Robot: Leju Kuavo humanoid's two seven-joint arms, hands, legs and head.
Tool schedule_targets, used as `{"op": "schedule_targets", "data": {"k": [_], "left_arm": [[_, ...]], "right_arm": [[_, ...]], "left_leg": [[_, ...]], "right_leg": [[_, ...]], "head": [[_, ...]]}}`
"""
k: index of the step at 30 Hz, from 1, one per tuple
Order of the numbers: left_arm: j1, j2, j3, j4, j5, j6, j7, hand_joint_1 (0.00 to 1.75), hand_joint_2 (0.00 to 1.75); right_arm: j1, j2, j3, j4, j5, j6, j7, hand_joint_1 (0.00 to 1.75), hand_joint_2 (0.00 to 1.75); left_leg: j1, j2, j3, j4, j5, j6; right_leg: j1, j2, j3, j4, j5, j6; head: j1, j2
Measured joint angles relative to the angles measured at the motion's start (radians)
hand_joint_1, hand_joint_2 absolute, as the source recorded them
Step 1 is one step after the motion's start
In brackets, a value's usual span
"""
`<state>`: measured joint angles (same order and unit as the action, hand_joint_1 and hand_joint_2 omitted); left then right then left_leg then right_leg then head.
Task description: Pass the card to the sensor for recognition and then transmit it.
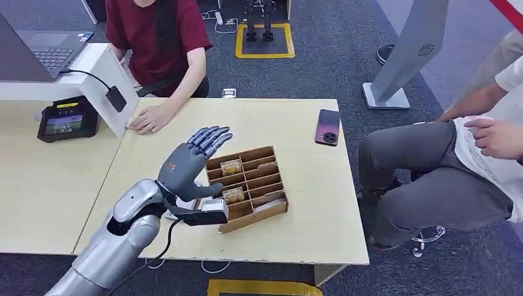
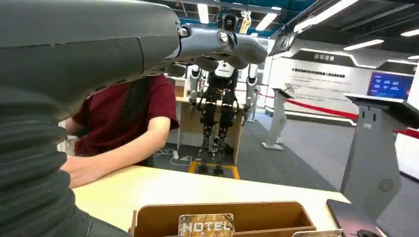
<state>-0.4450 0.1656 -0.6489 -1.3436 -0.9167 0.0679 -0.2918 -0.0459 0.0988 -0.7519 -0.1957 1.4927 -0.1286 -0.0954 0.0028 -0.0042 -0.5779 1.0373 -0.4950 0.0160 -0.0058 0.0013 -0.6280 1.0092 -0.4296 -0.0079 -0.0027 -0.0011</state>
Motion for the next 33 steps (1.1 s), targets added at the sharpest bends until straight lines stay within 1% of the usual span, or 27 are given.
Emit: {"op": "schedule_targets", "data": {"k": [9, 12, 15, 22, 33], "left_arm": [[0.0, 0.012, -0.02, 0.0, -0.01, 0.005, 0.002, 0.0, 1.75], [0.001, 0.012, -0.029, 0.004, -0.035, 0.027, 0.018, 0.0, 1.75], [0.002, 0.012, -0.031, 0.018, -0.045, 0.034, 0.022, 0.0, 1.75], [0.008, 0.012, -0.046, 0.09, -0.081, 0.043, 0.041, 0.0, 1.75], [0.004, -0.023, -0.056, 0.213, -0.084, 0.037, 0.043, 0.0, 1.75]], "right_arm": [[0.0, 0.0, 0.0, 0.0, 0.001, 0.0, 0.0, 0.0, 0.0], [-0.001, 0.0, 0.0, 0.0, 0.005, -0.002, 0.003, 0.0, 0.0], [-0.001, 0.0, 0.0, 0.0, 0.009, -0.001, 0.003, 0.0, 0.0], [-0.001, 0.0, 0.0, 0.0, 0.019, 0.0, 0.0, 0.0, 0.0], [-0.002, 0.001, 0.0, 0.0, 0.018, 0.0, 0.002, 0.0, 0.0]], "left_leg": [[0.0, 0.0, 0.0, 0.0, 0.0, 0.0], [0.0, 0.0, 0.0, 0.0, 0.0, 0.0], [0.0, 0.0, 0.0, 0.0, 0.0, 0.0], [0.0, 0.0, 0.0, 0.0, 0.0, 0.0], [0.0, 0.0, 0.0, 0.0, 0.0, 0.0]], "right_leg": [[0.0, 0.0, 0.0, 0.0, 0.0, 0.0], [0.0, 0.0, 0.0, 0.0, 0.0, 0.0], [0.0, 0.0, 0.0, 0.0, 0.0, 0.0], [0.0, 0.0, 0.0, 0.0, 0.0, 0.0], [0.0, 0.0, 0.0, 0.0, 0.0, 0.0]], "head": [[0.0, 0.0], [0.0, 0.0], [0.0, 0.0], [0.0, 0.0], [0.0, 0.0]]}}
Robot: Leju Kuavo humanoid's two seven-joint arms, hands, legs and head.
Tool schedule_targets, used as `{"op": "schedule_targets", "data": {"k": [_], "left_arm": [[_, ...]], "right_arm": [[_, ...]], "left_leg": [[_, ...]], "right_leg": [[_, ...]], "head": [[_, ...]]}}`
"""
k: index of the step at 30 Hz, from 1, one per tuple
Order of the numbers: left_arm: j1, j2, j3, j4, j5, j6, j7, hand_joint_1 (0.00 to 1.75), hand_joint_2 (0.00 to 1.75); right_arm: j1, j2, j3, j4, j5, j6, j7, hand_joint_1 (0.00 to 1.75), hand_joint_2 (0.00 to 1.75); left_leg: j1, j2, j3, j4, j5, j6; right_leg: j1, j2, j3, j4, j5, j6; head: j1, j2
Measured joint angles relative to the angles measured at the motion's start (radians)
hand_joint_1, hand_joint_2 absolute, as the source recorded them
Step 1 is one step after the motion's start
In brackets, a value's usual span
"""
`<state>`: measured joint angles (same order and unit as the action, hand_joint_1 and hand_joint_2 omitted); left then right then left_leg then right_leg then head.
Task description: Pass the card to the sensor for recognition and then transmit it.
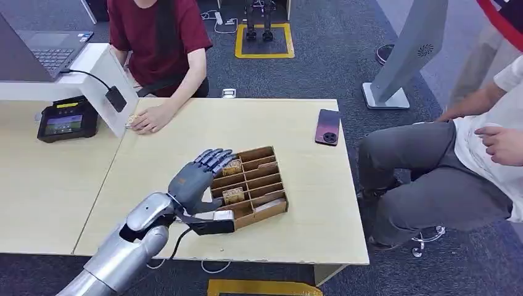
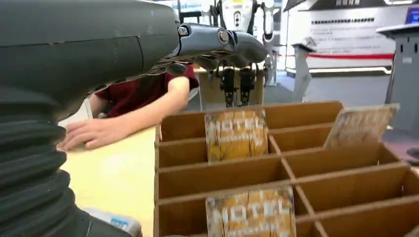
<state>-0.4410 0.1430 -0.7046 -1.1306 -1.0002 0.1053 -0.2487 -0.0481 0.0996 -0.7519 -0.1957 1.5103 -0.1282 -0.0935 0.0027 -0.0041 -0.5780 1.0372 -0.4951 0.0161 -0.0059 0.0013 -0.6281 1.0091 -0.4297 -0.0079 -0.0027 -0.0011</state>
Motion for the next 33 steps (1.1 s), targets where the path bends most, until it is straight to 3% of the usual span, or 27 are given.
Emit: {"op": "schedule_targets", "data": {"k": [4, 25, 29, 33], "left_arm": [[-0.001, -0.004, -0.012, 0.04, 0.013, -0.01, -0.004, 0.0, 1.75], [-0.004, 0.003, -0.023, 0.05, 0.03, -0.021, -0.006, 0.0, 1.75], [-0.001, 0.012, -0.023, 0.043, 0.122, -0.074, -0.042, 0.0, 1.75], [0.023, 0.042, -0.023, -0.032, 0.191, -0.1, -0.042, 0.0, 1.75]], "right_arm": [[-0.002, 0.0, -0.001, 0.0, 0.0, 0.0, 0.0, 0.0, 0.0], [-0.002, 0.0, -0.009, 0.0, -0.002, 0.0, -0.001, 0.0, 0.0], [-0.002, 0.0, -0.013, 0.0, -0.003, -0.002, -0.001, 0.0, 0.0], [-0.001, 0.0, -0.02, 0.0, -0.005, -0.007, -0.001, 0.0, 0.0]], "left_leg": [[0.0, 0.0, 0.0, 0.0, 0.0, 0.0], [0.0, 0.0, 0.0, 0.0, 0.0, 0.0], [0.0, 0.0, 0.0, 0.0, 0.0, 0.0], [0.0, 0.0, 0.0, 0.0, 0.0, 0.0]], "right_leg": [[0.0, 0.0, 0.0, 0.0, 0.0, 0.0], [0.0, 0.0, 0.001, 0.0, 0.0, 0.0], [0.0, 0.0, 0.001, 0.0, 0.0, 0.0], [0.0, 0.0, 0.0, 0.0, 0.0, 0.0]], "head": [[0.0, 0.0], [0.0, 0.0], [0.0, 0.0], [0.0, 0.0]]}}
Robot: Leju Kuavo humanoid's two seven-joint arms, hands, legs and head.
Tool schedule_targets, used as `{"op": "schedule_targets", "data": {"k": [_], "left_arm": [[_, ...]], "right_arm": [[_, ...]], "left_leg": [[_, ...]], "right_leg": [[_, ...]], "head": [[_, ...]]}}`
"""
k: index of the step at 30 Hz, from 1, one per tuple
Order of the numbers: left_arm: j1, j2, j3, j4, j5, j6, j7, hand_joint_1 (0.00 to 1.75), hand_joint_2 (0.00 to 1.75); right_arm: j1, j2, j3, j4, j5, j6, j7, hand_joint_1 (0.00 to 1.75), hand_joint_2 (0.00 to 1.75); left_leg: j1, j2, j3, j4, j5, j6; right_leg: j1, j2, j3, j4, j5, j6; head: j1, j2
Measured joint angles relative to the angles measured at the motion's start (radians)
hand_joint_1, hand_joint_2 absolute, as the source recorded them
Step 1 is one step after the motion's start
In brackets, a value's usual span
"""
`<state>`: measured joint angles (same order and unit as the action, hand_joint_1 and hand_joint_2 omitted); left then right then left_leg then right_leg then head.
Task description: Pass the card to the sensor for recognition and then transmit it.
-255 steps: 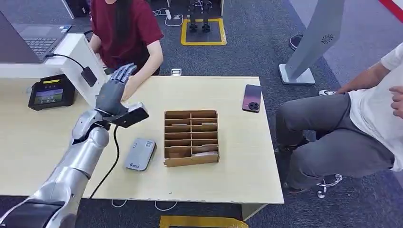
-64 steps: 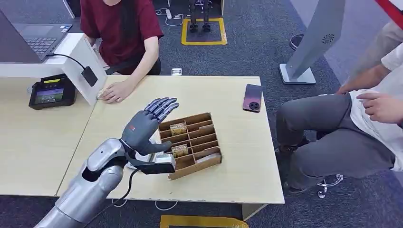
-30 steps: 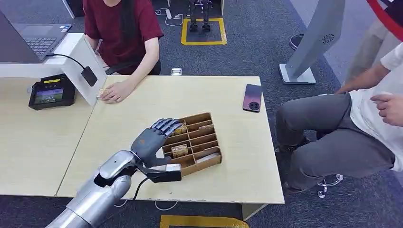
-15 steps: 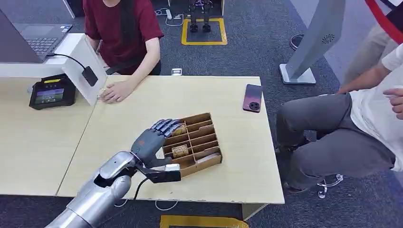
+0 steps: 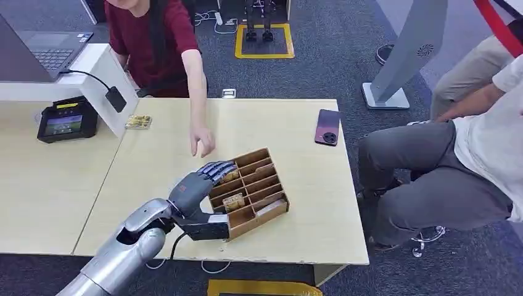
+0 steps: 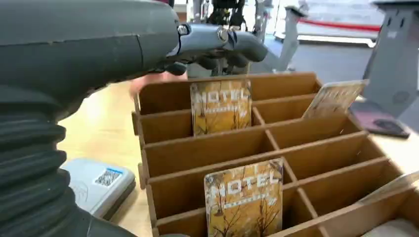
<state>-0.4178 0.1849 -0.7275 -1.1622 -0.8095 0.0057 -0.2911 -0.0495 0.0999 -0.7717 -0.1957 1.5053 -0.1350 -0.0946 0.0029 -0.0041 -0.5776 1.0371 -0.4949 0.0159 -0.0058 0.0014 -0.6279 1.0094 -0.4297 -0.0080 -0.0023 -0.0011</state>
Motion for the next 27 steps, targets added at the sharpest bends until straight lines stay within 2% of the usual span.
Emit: {"op": "schedule_targets", "data": {"k": [6, 8, 10, 13, 17, 27], "left_arm": [[0.015, 0.029, 0.0, -0.089, 0.001, 0.011, 0.02, 0.0, 1.75], [0.02, 0.053, 0.001, -0.134, 0.133, -0.052, 0.003, 0.0, 1.75], [0.023, 0.088, 0.008, -0.202, 0.203, -0.092, 0.021, 0.0, 1.75], [0.025, 0.128, 0.014, -0.272, 0.185, -0.098, 0.044, 0.0, 1.75], [0.027, 0.158, 0.022, -0.322, 0.175, -0.093, 0.055, 0.0, 1.75], [0.03, 0.19, 0.028, -0.37, 0.158, -0.084, 0.056, 0.0, 1.75]], "right_arm": [[0.0, 0.004, -0.006, 0.0, 0.0, -0.008, -0.001, 0.0, 0.0], [0.0, 0.005, -0.009, 0.0, -0.003, -0.008, -0.001, 0.0, 0.0], [0.002, 0.005, -0.017, 0.0, -0.01, -0.008, -0.003, 0.0, 0.0], [0.004, 0.005, -0.029, 0.0, -0.012, -0.008, -0.002, 0.0, 0.0], [0.004, 0.008, -0.032, 0.0, -0.012, -0.008, -0.001, 0.0, 0.0], [0.004, 0.008, -0.035, 0.0, -0.011, -0.009, -0.003, 0.0, 0.0]], "left_leg": [[0.0, 0.0, -0.001, 0.0, 0.0, 0.0], [0.0, 0.0, -0.001, 0.0, 0.0, 0.0], [0.0, 0.0, 0.0, 0.0, 0.0, 0.0], [0.0, 0.0, -0.001, 0.0, 0.0, 0.0], [0.0, 0.0, -0.001, 0.0, 0.0, 0.0], [0.0, 0.0, -0.001, 0.0, 0.0, 0.0]], "right_leg": [[0.0, 0.0, 0.0, 0.0, 0.0, 0.0], [0.0, 0.0, 0.0, 0.0, 0.0, 0.0], [0.0, 0.0, 0.0, 0.0, 0.0, 0.0], [0.0, 0.0, -0.001, 0.0, 0.0, 0.0], [0.0, 0.0, 0.0, 0.0, 0.0, 0.0], [0.0, 0.0, 0.0, 0.0, 0.0, 0.0]], "head": [[0.0, 0.0], [0.0, 0.0], [0.0, 0.0], [0.0, 0.0], [0.0, 0.0], [0.0, 0.0]]}}
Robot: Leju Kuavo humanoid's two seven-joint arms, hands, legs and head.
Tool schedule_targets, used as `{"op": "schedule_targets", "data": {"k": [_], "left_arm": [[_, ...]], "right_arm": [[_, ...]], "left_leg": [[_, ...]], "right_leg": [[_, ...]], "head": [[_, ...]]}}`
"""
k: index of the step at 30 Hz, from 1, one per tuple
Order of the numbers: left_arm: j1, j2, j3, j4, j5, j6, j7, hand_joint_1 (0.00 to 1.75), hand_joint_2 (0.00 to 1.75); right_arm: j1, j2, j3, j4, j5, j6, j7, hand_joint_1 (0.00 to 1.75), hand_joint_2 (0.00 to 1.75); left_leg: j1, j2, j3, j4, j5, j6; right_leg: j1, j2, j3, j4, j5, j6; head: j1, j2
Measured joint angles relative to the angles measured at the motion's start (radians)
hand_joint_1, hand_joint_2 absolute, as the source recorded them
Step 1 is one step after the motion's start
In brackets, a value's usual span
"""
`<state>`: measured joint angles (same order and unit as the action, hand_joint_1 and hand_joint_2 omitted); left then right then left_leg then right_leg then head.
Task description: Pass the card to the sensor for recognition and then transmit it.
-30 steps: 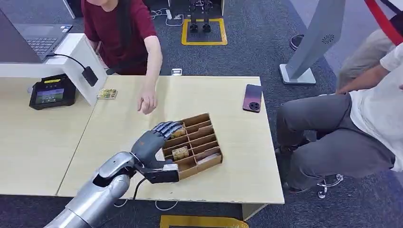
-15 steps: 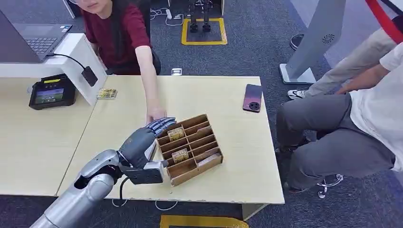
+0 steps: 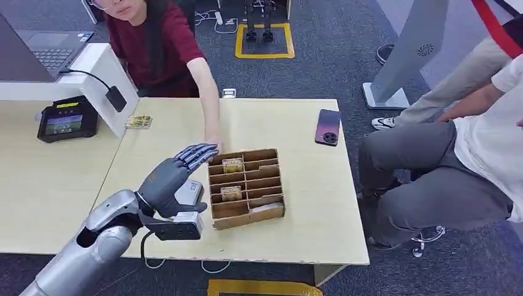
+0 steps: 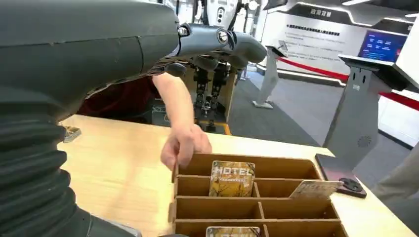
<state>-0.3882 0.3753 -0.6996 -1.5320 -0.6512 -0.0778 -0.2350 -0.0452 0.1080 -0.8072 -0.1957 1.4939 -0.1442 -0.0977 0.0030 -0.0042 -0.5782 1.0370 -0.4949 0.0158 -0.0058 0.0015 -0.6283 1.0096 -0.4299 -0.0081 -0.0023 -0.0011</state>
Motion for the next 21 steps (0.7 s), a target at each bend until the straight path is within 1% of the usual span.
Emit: {"op": "schedule_targets", "data": {"k": [5, 7, 9, 11, 12, 16, 21], "left_arm": [[0.001, 0.022, 0.003, -0.02, 0.002, -0.01, 0.001, 0.0, 1.75], [0.011, 0.029, 0.003, -0.029, -0.007, -0.015, 0.017, 0.0, 1.75], [0.024, 0.031, 0.003, -0.035, -0.05, 0.003, 0.046, 0.0, 1.75], [0.042, 0.029, 0.003, -0.036, -0.109, 0.037, 0.082, 0.0, 1.75], [0.05, 0.028, 0.002, -0.036, -0.116, 0.045, 0.09, 0.0, 1.75], [0.072, 0.027, 0.002, -0.036, -0.133, 0.053, 0.091, 0.0, 1.75], [0.084, 0.027, 0.002, -0.031, -0.191, 0.072, 0.122, 0.0, 1.75]], "right_arm": [[0.0, 0.0, -0.01, 0.0, 0.0, -0.002, -0.002, 0.0, 0.0], [0.0, 0.001, -0.013, 0.0, 0.0, -0.002, 0.001, 0.0, 0.0], [0.0, 0.004, -0.018, 0.0, -0.001, -0.003, 0.003, 0.0, 0.0], [0.0, 0.007, -0.022, 0.0, -0.001, -0.004, 0.004, 0.0, 0.0], [0.0, 0.008, -0.022, 0.0, -0.001, -0.004, 0.004, 0.0, 0.0], [0.0, 0.01, -0.027, 0.0, 0.0, -0.004, 0.003, 0.0, 0.0], [0.0, 0.01, -0.037, 0.0, 0.002, -0.003, 0.003, 0.0, 0.0]], "left_leg": [[0.0, 0.0, 0.0, 0.0, 0.0, 0.0], [0.0, 0.0, 0.0, 0.0, 0.0, 0.0], [0.0, 0.0, 0.0, 0.0, 0.0, 0.0], [0.0, 0.0, 0.0, 0.0, 0.0, 0.0], [0.0, 0.0, 0.0, 0.0, 0.0, 0.0], [0.0, 0.0, 0.0, 0.0, 0.0, 0.0], [0.0, 0.0, 0.0, 0.0, 0.0, 0.0]], "right_leg": [[0.0, 0.0, 0.0, 0.0, 0.0, 0.0], [0.0, 0.0, 0.0, 0.0, 0.0, 0.0], [0.0, 0.0, 0.0, 0.0, 0.0, 0.0], [0.0, 0.0, 0.0, 0.0, 0.0, 0.0], [0.0, 0.0, 0.0, 0.0, 0.0, 0.0], [0.0, 0.0, 0.0, 0.0, 0.0, 0.0], [0.0, 0.0, 0.0, 0.0, 0.0, 0.0]], "head": [[0.0, 0.0], [0.0, 0.0], [0.0, 0.0], [0.0, 0.0], [0.0, 0.0], [0.0, 0.0], [0.0, 0.0]]}}
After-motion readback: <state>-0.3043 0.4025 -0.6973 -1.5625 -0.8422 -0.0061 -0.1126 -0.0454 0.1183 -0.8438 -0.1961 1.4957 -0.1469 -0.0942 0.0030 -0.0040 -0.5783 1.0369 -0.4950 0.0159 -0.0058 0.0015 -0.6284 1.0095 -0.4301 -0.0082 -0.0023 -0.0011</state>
